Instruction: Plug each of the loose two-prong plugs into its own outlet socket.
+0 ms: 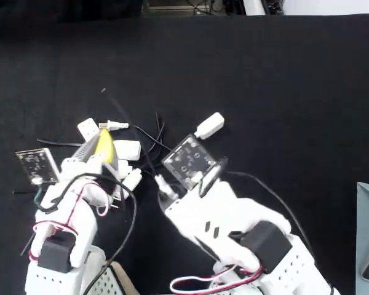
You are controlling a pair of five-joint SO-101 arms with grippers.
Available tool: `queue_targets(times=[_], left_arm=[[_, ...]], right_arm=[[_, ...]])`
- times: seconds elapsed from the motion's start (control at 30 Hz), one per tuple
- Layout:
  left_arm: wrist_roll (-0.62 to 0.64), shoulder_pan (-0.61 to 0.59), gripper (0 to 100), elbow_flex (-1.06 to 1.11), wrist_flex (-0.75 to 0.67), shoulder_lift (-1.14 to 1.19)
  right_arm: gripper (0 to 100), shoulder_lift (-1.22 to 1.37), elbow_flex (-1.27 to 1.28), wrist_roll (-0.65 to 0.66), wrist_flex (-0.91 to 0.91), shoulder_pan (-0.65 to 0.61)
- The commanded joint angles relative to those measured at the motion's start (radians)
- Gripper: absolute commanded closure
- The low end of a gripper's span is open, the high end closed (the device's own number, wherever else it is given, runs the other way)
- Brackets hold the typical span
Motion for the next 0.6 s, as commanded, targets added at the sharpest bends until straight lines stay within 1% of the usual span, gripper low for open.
queue_targets(times=[0.0, 0.03, 0.13, 0.23, 0.43, 0.57], left_arm=[[-0.003, 0.143, 97, 0.001, -0.034, -0.006], [-0.009, 0.170, 97, 0.001, -0.034, -0.005], [-0.080, 0.232, 97, 0.001, -0.032, -0.005], [-0.127, 0.285, 97, -0.008, -0.032, -0.006], [-0.199, 0.398, 97, -0.001, -0.032, -0.006], [-0.249, 0.404, 97, -0.002, -0.032, -0.006]], right_arm=[[98.7, -0.015, 0.012, -0.009, -0.037, -0.051], [98.7, -0.013, 0.013, -0.006, -0.040, -0.060], [98.7, -0.013, 0.013, -0.006, -0.040, -0.086], [98.7, -0.008, 0.015, -0.009, -0.041, -0.084], [98.7, 0.108, 0.008, -0.011, -0.074, -0.081], [98.7, 0.160, 0.001, -0.011, -0.091, -0.081]])
